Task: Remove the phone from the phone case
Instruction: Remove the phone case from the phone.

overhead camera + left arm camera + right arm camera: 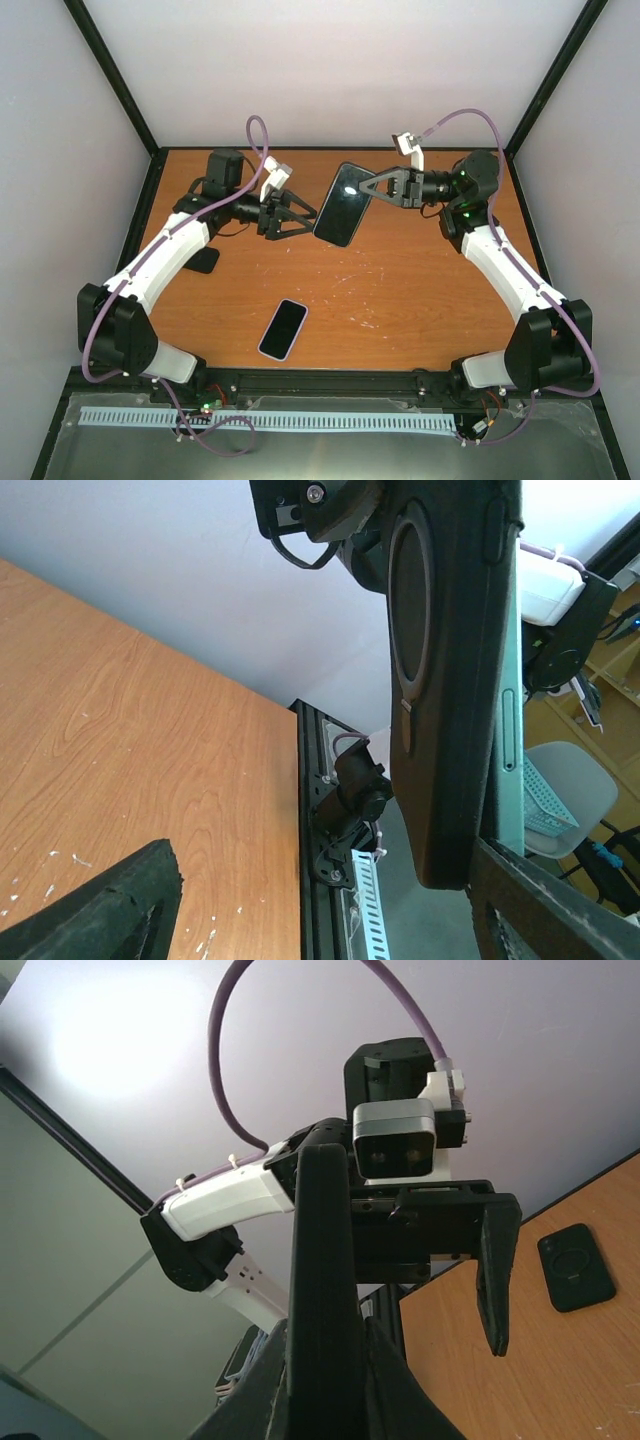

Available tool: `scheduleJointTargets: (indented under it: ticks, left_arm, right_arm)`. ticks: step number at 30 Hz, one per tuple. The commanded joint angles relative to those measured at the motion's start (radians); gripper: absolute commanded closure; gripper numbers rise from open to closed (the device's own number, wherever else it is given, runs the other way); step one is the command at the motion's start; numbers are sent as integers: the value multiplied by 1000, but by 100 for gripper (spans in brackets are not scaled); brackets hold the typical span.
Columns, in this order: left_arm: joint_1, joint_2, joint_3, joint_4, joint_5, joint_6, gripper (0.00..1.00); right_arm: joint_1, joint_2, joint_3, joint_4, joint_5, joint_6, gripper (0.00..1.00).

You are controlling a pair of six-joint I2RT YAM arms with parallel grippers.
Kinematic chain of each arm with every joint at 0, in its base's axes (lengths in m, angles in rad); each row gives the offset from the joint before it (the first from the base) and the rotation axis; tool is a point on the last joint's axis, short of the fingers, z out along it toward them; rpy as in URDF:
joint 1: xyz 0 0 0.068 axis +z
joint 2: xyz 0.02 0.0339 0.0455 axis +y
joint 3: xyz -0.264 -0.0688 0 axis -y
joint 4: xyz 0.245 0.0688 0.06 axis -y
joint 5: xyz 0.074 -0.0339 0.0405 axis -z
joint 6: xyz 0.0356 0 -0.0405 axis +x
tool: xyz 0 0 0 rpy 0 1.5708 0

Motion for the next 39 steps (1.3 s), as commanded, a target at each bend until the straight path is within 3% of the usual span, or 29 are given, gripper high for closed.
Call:
scheduleJointTargets:
  ticks: [1,7,10,14,19,25,31,36,39]
  left_arm:
    - [5,20,13,41,-47,-20,22]
    - [5,50,9,40,-144,-31,36]
    - [4,61,16,42,-118,-28,39]
    - [-2,56,29,47,-31,-27,42]
    - [-31,38,55,46,23,-11,46]
    - [-49,38,74,62,44,-26,53]
    - [-47,57,56,73,76,-50,72]
    - [-12,66,24,115,114,-105,96]
    - [10,73,17,123,129,-121,99]
  right_arm:
    - [29,-20,14,207,5,134,97]
    - [45,-9,13,268,10,183,97]
    - [61,-9,8,212,11,132,97]
    - [77,-12,19,-10,19,-50,97]
    - [96,9,92,-430,57,-393,97]
    - [106,57,116,-540,68,-500,97]
    - [104,118,172,-663,77,-601,97]
    - [82,161,238,-789,108,-704,97]
    - [56,183,271,-843,139,-750,86]
